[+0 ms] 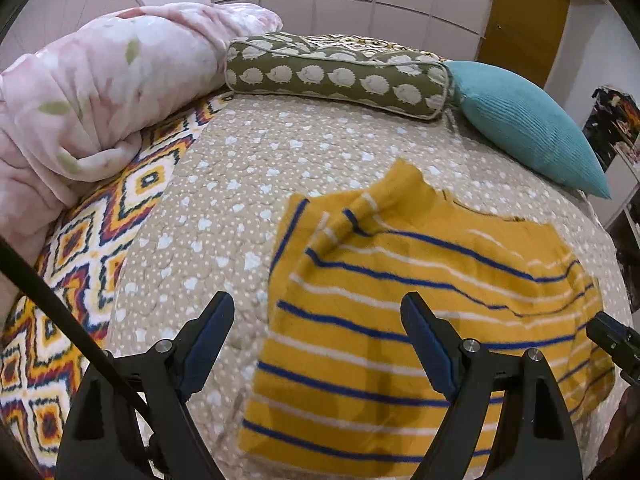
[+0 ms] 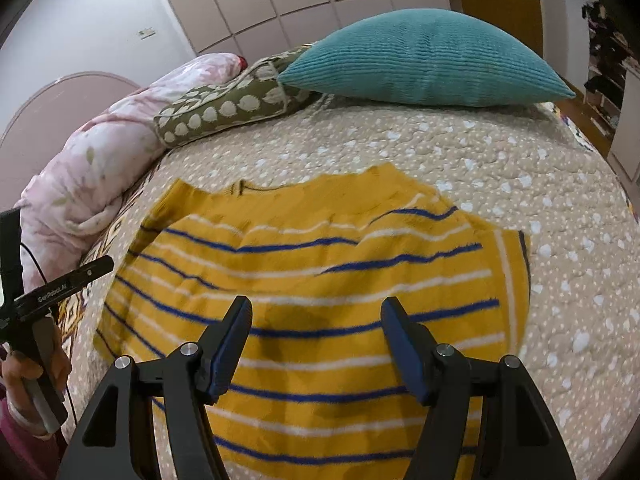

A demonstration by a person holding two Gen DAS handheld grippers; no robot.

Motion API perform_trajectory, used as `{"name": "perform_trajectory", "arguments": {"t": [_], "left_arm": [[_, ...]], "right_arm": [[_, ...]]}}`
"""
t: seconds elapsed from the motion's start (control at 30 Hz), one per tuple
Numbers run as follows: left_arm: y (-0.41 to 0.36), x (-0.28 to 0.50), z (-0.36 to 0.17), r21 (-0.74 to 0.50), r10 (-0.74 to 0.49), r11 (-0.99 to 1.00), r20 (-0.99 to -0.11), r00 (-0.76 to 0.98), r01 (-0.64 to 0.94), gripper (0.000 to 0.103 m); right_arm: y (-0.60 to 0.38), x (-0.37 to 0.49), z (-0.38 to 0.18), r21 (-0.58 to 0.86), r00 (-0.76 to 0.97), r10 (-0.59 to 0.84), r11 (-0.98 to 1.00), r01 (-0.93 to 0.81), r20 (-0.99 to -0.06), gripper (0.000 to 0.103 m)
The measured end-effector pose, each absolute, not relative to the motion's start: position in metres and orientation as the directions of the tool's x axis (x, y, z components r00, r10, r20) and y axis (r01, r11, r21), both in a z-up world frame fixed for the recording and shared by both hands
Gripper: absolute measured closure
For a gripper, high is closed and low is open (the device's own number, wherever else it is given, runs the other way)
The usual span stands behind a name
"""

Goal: Fold small clothes

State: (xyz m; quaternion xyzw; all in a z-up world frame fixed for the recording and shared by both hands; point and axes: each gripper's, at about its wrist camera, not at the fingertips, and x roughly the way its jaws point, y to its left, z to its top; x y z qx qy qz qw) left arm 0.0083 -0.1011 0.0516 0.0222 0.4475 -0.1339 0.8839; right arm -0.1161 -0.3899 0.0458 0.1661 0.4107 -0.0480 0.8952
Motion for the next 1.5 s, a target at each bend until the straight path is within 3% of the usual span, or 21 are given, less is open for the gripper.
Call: {"name": "perform_trajectory", "arguments": {"t": [0.93,1.5], "left_arm": [[-0.126,-0.051,0.035,-0.062,-0.231,0.948,-0.809,0.541,0.311,0.019],[-0.11,-0.053,0.035,-0.067,-0.212,0.961,-0.801,0.56,0.268,0.019]], "right_arm": [[-0.357,-0.125,0.033,0.16,0.608,-0.028,0.954,0.253,-0.793,0.026],[-0.328,-0.124,0.042,0.122,0.608,-0.028,0.971,0.205,-0.794,0.024]]}}
